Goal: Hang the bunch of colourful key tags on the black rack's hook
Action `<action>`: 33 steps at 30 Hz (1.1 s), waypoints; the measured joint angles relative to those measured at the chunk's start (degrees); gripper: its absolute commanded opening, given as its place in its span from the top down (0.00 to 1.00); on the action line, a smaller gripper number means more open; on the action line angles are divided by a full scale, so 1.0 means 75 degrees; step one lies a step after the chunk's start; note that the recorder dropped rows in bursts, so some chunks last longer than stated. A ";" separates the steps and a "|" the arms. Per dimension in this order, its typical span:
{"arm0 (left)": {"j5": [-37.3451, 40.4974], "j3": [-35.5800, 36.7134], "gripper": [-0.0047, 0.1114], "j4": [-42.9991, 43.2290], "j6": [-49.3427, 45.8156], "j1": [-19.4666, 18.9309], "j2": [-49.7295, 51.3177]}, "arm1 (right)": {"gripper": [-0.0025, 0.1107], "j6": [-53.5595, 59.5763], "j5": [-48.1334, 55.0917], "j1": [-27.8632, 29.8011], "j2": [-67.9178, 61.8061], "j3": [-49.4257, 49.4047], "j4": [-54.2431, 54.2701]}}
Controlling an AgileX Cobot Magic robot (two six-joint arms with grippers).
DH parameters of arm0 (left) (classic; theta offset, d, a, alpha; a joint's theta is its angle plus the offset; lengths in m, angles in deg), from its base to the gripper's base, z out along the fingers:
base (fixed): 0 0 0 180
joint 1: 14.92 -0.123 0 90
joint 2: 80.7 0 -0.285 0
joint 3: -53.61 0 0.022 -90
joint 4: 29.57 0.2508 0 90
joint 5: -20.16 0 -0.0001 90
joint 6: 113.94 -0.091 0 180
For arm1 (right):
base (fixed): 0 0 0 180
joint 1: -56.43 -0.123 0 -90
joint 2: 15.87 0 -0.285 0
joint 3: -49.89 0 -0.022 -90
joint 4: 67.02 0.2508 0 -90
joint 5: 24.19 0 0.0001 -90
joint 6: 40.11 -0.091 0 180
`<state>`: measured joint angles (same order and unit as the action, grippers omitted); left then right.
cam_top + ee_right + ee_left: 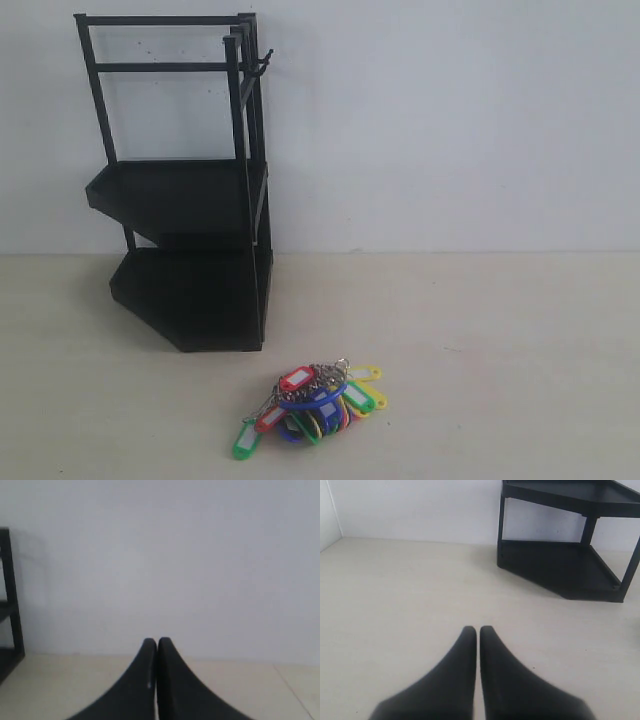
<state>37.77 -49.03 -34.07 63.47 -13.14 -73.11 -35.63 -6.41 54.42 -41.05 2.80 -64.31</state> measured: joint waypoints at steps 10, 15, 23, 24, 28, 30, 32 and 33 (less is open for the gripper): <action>0.0000 0.0000 0.92 0.0000 0.0000 0.0000 0.0000 | 0.98 -0.0323 0.0135 0.0018 -0.1590 0.0467 0.0016; 0.0000 0.0000 0.92 0.0000 0.0000 0.0000 0.0000 | 0.98 -0.0696 -0.0002 0.0018 -0.1590 0.0467 0.0031; 0.0000 0.0000 0.92 0.0000 0.0000 0.0000 0.0000 | 0.98 -0.0909 -0.0202 0.0018 -0.1590 0.0467 0.0031; 0.0000 0.0000 0.92 0.0000 0.0000 0.0000 0.0000 | 0.98 -0.0928 -0.0238 0.0018 -0.1590 0.0467 0.0031; 0.0000 0.0000 0.92 0.0000 0.0000 0.0000 0.0000 | 0.98 -0.0596 -0.0549 0.0018 -0.1755 0.0467 0.0031; 0.0000 0.0000 0.92 0.0000 0.0000 0.0000 0.0000 | 0.98 -0.0204 -0.0746 0.0018 -0.2036 0.0467 0.0031; 0.0000 0.0000 0.92 0.0000 0.0000 0.0000 0.0000 | 0.98 0.0095 -0.0719 0.0018 -0.2422 0.0577 0.0031; 0.0000 0.0000 0.92 0.0000 0.0000 0.0000 0.0000 | 0.98 0.0277 -0.0591 0.0018 -0.2686 0.0675 0.0047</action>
<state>37.77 -49.03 -34.07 63.47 -13.14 -73.11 -33.56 -10.84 54.55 -61.19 7.86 -63.96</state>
